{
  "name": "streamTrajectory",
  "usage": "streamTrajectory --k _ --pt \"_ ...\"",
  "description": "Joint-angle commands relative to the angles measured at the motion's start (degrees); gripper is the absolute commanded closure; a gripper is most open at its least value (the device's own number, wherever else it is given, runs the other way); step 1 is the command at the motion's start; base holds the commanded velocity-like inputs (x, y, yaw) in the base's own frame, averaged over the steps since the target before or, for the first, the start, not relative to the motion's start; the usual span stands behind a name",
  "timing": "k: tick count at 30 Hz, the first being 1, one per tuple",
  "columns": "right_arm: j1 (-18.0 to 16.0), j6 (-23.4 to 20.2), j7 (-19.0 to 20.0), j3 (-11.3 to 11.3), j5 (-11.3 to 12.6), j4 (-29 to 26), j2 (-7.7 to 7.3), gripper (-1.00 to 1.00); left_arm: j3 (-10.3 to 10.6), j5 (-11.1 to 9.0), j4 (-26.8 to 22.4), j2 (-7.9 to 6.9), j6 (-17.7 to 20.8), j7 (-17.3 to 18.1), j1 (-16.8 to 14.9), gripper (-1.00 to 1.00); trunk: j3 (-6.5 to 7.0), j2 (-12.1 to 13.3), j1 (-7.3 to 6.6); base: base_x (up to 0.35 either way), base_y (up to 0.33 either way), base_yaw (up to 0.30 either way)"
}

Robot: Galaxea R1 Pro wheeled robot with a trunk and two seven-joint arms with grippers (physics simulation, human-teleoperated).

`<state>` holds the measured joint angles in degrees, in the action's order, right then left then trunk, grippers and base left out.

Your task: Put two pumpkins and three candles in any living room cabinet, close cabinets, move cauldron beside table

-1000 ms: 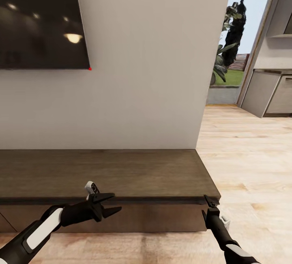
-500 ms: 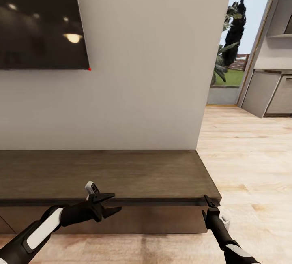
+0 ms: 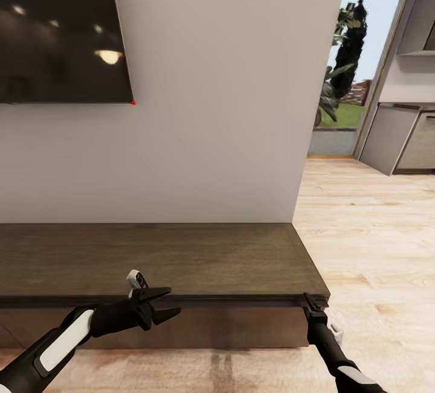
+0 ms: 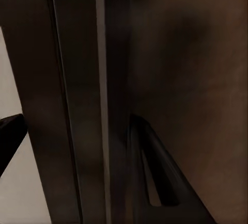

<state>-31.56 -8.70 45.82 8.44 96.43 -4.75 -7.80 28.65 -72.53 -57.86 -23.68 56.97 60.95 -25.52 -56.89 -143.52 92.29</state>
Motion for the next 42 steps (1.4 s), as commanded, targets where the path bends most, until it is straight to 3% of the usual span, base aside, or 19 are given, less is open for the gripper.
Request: streamTrajectory --k 1,42 --pt "-0.1 -0.7 0.5 -0.4 1.0 -0.8 -0.02 1.00 0.2 -0.2 0.0 -0.05 0.2 0.1 -0.1 -1.00 -0.04 0.0 -0.02 0.000 0.000 0.000" --pt "-0.1 -0.8 0.5 -0.4 1.0 -0.8 -0.19 1.00 0.2 -0.2 0.1 0.15 0.2 0.1 -0.1 -1.00 -0.04 0.0 -0.02 -0.009 0.000 0.000"
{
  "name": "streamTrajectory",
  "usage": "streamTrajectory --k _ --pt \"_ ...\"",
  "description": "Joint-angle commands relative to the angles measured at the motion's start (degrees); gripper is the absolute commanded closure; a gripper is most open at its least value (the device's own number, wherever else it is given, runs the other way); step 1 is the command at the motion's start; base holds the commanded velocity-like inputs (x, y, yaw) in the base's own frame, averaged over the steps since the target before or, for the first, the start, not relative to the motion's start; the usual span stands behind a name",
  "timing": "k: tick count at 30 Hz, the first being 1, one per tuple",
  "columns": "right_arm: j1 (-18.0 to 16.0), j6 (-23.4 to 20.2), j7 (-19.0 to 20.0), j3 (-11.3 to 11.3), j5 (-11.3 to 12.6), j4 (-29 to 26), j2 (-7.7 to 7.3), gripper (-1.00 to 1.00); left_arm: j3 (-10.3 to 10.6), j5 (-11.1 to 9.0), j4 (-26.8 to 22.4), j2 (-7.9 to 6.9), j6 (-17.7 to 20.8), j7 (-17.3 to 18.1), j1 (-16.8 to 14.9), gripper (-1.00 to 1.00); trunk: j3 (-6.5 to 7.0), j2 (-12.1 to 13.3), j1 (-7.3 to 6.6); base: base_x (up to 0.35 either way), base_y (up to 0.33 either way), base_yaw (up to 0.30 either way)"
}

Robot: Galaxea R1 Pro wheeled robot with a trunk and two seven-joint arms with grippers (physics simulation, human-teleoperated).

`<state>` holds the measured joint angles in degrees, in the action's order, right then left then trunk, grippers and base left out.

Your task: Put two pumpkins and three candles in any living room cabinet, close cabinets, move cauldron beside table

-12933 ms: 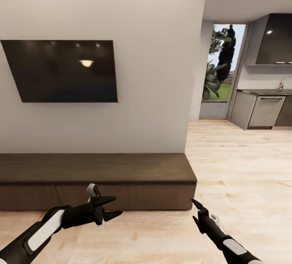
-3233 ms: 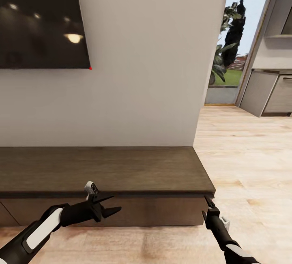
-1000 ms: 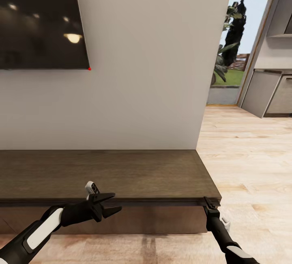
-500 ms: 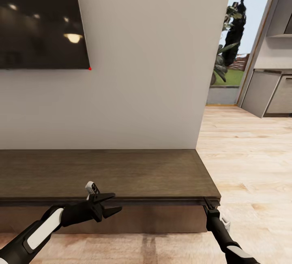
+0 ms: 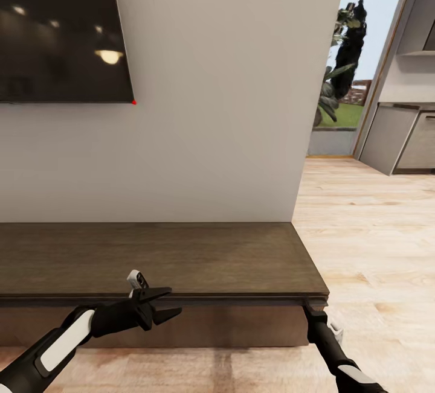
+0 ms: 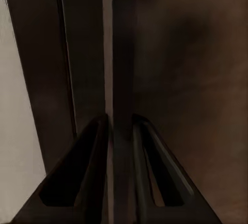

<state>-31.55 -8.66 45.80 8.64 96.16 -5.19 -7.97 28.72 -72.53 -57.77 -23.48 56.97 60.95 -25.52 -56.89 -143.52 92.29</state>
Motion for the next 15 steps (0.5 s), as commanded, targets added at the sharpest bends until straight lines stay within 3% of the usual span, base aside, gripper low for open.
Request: streamTrajectory --k 1,15 --pt "-0.1 -0.8 0.5 -0.6 1.2 -0.3 -0.02 1.00 0.1 -0.2 0.0 -0.06 0.2 0.1 -0.1 -1.00 -0.04 0.0 -0.02 0.000 0.000 0.000" --pt "-0.1 -0.8 0.5 -0.7 1.2 -0.3 0.01 1.00 0.2 -0.2 0.0 0.01 0.2 0.1 -0.1 -1.00 -0.04 0.0 -0.02 0.000 0.000 0.000"
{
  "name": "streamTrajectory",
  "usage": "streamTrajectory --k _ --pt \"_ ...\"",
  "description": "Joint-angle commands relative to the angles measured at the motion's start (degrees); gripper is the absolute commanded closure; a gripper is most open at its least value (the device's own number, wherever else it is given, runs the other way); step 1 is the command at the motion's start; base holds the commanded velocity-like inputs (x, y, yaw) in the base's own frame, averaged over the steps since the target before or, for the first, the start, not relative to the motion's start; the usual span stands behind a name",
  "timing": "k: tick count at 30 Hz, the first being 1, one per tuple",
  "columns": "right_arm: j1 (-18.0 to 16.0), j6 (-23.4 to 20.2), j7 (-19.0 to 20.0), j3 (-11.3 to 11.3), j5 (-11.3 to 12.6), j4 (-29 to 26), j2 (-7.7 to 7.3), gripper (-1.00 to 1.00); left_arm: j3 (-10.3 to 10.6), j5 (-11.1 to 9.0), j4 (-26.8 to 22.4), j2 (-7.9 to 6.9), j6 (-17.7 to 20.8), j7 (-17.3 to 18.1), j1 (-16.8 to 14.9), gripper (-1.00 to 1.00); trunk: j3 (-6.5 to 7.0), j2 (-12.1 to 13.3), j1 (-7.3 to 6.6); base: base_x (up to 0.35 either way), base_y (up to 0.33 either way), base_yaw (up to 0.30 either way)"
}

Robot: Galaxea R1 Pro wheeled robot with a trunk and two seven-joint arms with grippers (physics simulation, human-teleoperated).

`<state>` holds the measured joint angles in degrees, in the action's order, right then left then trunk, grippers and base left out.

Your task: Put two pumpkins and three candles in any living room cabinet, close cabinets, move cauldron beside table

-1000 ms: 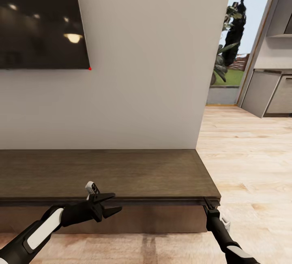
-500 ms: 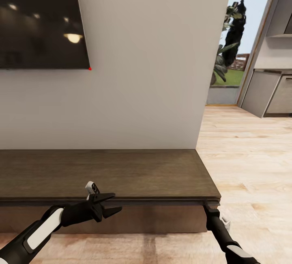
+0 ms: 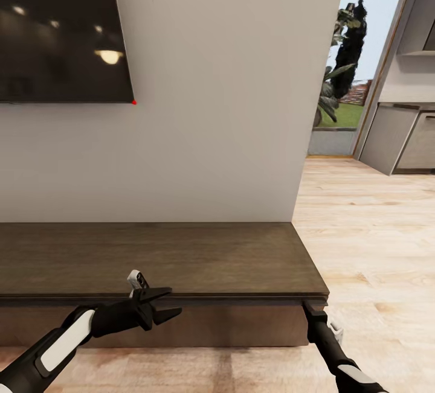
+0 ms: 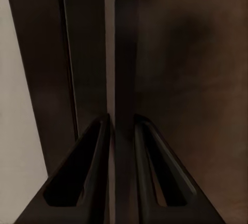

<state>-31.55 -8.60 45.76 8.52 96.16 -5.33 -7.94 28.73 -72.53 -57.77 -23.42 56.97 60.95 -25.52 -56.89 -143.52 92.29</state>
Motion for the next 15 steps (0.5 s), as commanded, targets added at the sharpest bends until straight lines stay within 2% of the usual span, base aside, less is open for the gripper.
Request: streamTrajectory --k 1,15 --pt "-0.1 -0.9 0.6 -0.6 1.2 -0.2 -0.02 1.00 0.2 -0.2 0.0 -0.05 0.2 0.1 -0.1 -1.00 -0.04 0.0 -0.02 0.000 0.000 0.000" --pt "-0.1 -0.9 1.1 -0.6 1.3 -0.3 -0.06 1.00 0.2 -0.2 0.0 0.12 0.2 0.0 -0.1 -1.00 -0.04 0.0 -0.02 -0.007 0.000 0.000"
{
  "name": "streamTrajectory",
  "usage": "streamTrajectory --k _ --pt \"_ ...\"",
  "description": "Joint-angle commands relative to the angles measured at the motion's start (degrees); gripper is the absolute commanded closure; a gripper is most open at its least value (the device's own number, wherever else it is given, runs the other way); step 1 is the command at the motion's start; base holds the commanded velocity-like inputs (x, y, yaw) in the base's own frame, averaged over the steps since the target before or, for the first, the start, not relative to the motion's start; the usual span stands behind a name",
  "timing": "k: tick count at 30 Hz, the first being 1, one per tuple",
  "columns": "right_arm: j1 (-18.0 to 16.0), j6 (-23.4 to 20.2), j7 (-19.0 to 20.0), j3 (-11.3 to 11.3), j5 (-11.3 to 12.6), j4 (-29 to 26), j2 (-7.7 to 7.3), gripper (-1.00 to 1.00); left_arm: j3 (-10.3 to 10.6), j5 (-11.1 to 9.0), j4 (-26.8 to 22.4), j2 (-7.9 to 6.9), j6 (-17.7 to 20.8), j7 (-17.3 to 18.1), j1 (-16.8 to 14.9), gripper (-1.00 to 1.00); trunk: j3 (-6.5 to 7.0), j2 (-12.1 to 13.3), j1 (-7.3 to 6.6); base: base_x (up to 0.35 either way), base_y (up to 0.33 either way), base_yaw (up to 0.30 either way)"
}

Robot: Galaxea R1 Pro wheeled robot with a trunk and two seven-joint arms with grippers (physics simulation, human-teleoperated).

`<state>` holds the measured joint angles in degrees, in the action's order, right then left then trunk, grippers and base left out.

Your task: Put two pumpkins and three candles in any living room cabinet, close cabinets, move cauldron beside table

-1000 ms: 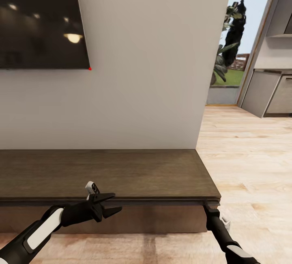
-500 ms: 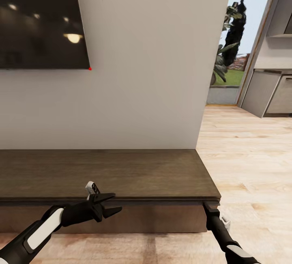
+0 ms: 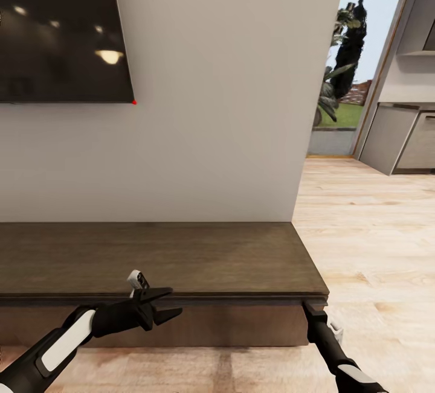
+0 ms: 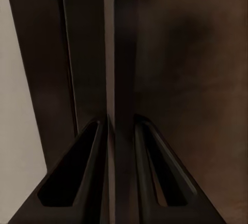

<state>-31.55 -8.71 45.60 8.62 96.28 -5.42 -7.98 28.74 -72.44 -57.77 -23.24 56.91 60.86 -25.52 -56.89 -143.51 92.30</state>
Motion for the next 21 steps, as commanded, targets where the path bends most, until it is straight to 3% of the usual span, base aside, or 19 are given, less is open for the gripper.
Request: streamTrajectory --k 1,9,14,21 --pt "-0.1 -0.8 1.2 -0.7 1.2 -0.2 -0.02 1.00 0.2 -0.2 0.0 -0.05 0.2 0.1 -0.1 -1.00 -0.04 0.0 -0.03 -0.090 0.000 0.000" --pt "-0.1 -0.8 1.3 -0.7 1.2 -0.2 -0.02 1.00 0.1 -0.2 0.0 -0.10 0.2 0.1 -0.1 -1.00 -0.04 0.0 -0.03 -0.135 0.000 0.000" --pt "-0.1 -0.8 3.8 -0.8 1.2 -0.2 -0.02 1.00 0.2 -0.2 0.0 -0.14 0.2 0.1 -0.1 -1.00 -0.04 0.0 -0.03 -0.148 0.000 0.000" --pt "-0.1 -0.8 4.5 -0.8 1.2 -0.1 -0.01 1.00 0.2 -0.2 0.0 -0.13 0.2 0.1 -0.1 -1.00 -0.04 0.0 -0.03 -0.146 0.000 0.000"
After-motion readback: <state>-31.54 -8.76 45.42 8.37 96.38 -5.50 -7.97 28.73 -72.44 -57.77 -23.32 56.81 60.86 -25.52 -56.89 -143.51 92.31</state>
